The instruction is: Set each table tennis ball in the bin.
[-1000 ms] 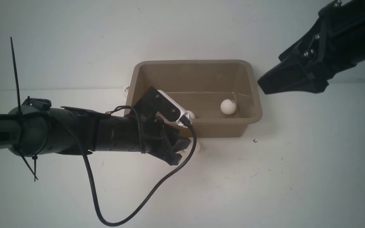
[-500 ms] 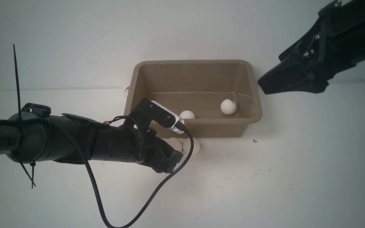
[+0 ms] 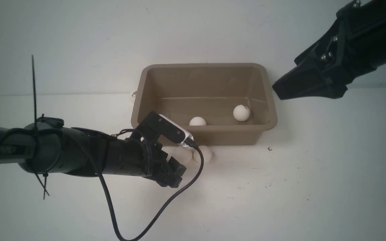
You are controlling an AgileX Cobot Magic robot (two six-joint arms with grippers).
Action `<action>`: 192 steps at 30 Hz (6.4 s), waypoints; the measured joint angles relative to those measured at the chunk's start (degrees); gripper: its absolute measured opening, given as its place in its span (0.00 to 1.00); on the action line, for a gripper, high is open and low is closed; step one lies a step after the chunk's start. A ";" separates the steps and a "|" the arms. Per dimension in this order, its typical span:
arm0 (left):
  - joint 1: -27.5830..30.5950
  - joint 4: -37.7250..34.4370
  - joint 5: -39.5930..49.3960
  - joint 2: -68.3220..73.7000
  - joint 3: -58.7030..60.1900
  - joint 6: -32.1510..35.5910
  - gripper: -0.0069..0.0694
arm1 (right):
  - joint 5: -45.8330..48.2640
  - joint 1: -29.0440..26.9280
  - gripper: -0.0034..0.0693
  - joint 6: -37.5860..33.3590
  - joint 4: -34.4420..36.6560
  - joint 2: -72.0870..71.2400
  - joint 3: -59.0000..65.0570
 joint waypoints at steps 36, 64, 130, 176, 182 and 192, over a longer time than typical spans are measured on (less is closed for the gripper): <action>-0.17 0.06 3.03 2.15 -5.24 1.15 0.66 | 0.00 0.00 0.86 -0.25 0.87 0.00 0.00; -0.11 3.16 5.77 2.75 -4.79 -3.77 0.45 | 0.00 0.00 0.86 0.02 -4.39 -2.36 0.00; 2.45 1.03 8.60 -5.56 -13.14 13.09 0.55 | 0.06 0.00 0.86 0.04 -3.30 -2.59 0.00; -14.27 5.38 2.30 0.86 -9.52 -17.38 0.72 | 0.07 0.00 0.86 0.04 -2.76 -2.66 0.00; -16.53 0.03 -8.15 2.18 -9.52 -12.48 0.72 | 0.07 0.00 0.86 0.04 -2.58 -2.66 0.00; -16.53 -0.39 -7.59 4.24 -11.72 -12.48 0.72 | 0.07 0.00 0.86 0.44 -1.34 -2.66 0.00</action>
